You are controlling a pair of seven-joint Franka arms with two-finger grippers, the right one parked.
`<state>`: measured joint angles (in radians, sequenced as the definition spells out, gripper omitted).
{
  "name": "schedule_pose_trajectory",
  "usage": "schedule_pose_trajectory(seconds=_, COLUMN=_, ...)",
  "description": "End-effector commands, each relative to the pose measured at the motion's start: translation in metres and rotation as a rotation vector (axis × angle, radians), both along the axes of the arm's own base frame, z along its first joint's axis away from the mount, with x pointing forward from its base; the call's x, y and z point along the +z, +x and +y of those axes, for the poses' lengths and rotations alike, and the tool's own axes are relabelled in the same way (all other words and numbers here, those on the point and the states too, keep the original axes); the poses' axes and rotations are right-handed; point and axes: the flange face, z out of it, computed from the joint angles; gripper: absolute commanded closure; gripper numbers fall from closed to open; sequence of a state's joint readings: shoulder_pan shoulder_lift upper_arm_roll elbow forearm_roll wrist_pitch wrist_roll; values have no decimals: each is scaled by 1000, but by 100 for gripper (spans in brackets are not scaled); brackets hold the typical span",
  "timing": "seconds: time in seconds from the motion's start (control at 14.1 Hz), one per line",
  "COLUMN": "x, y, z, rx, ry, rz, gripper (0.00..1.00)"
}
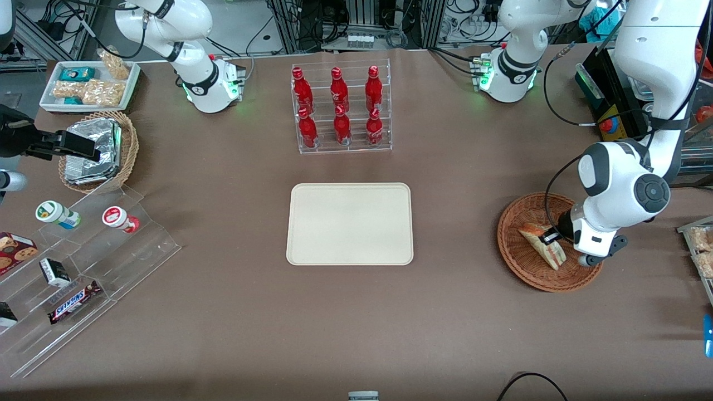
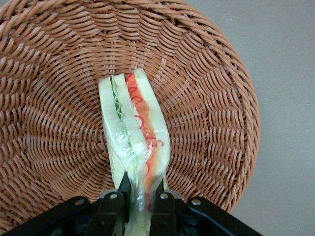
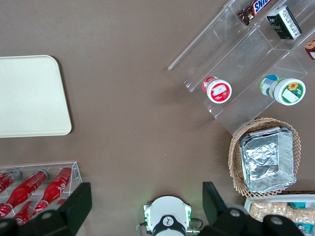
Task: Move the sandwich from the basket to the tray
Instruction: 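Lift the sandwich and carry it with the left gripper over the tray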
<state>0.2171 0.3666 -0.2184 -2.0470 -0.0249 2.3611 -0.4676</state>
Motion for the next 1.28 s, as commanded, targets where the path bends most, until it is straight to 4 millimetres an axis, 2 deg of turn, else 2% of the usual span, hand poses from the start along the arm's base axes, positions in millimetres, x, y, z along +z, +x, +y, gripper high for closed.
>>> schedule_pose_trajectory(seconds=0.0, x=8, y=8, z=0, rx=-13, ry=-1, rz=-14, gripper=82)
schedule_pose_trajectory(seconds=0.14, x=23, y=5, z=-2, rx=-17, ry=6, rz=-15, gripper=82)
schedule_pose_trajectory(seconds=0.28, x=50, y=-4, z=-10, rx=-51, ry=14, rz=37, gripper=82)
schedule_pose_trajectory(seconds=0.36, x=68, y=-12, z=-11, rx=-118, ry=26, rz=55, gripper=79)
schedule_pose_trajectory(seconds=0.43, x=86, y=-20, z=-18, rx=-219, ry=24, rz=73, gripper=79)
schedule_pose_trajectory(seconds=0.57, x=113, y=-38, z=-52, rx=-305, ry=17, rz=137, gripper=79)
schedule_pose_trajectory(seconds=0.64, x=125, y=-47, z=-76, rx=-346, ry=19, rz=149, gripper=79)
schedule_pose_trajectory(seconds=0.78, x=137, y=-60, z=-143, rx=-392, ry=12, rz=151, gripper=79)
schedule_pose_trajectory(seconds=0.99, x=140, y=-62, z=-234, rx=-461, ry=-54, rz=134, gripper=79)
schedule_pose_trajectory(seconds=1.14, x=146, y=-59, z=-280, rx=-445, ry=-97, rz=107, gripper=78)
schedule_pose_trajectory(seconds=1.21, x=144, y=-64, z=-304, rx=-455, ry=-103, rz=97, gripper=78)
